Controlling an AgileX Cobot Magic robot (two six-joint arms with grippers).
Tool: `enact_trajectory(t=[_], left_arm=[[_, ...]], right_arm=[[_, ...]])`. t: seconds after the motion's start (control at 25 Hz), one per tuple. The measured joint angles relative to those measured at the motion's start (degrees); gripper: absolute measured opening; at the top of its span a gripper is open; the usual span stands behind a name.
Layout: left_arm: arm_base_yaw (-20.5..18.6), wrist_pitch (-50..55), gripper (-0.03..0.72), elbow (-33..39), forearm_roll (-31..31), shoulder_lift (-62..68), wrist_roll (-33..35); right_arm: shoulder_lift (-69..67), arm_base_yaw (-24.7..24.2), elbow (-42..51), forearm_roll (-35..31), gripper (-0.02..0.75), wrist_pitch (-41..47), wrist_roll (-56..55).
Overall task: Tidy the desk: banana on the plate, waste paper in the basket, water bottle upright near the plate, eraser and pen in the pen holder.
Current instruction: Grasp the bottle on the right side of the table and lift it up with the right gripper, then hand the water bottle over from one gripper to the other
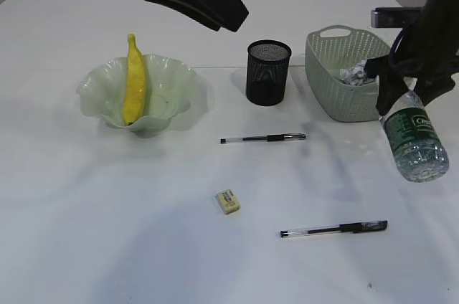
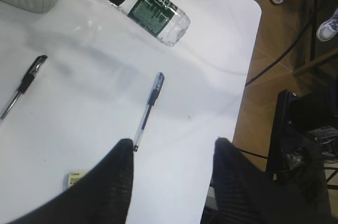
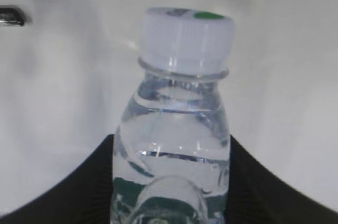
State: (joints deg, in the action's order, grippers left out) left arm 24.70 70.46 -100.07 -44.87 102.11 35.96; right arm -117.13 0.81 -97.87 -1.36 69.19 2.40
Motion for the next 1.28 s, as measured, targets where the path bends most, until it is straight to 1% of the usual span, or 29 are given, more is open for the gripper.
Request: enact_trajectory(t=[0.24,0.44,0.84,0.96,1.28], left_arm=[[0.0,0.0,0.348,0.0,-2.7,0.0,0.0],[0.0,0.0,0.348,0.0,-3.2,0.0,0.0],[0.0,0.0,0.348,0.0,-3.3,0.0,0.0],[0.0,-0.1,0.348,0.0,-3.3,0.0,0.0],[0.0,-2.6,0.348,0.0,-3.3,0.0,0.0]], right_arm=[[4.0,0.0,0.0,-1.7,0.384,0.6,0.0],[5.9,0.0,-0.9,-3.2,0.384,0.8,1.1],[7.7,0.0,-7.4,-10.9,0.384,2.0,6.9],[7.7,0.0,-9.7,-15.1,0.384,2.2,9.7],[7.7,0.0,-14.8,-31.6,0.384,2.5,17.4]])
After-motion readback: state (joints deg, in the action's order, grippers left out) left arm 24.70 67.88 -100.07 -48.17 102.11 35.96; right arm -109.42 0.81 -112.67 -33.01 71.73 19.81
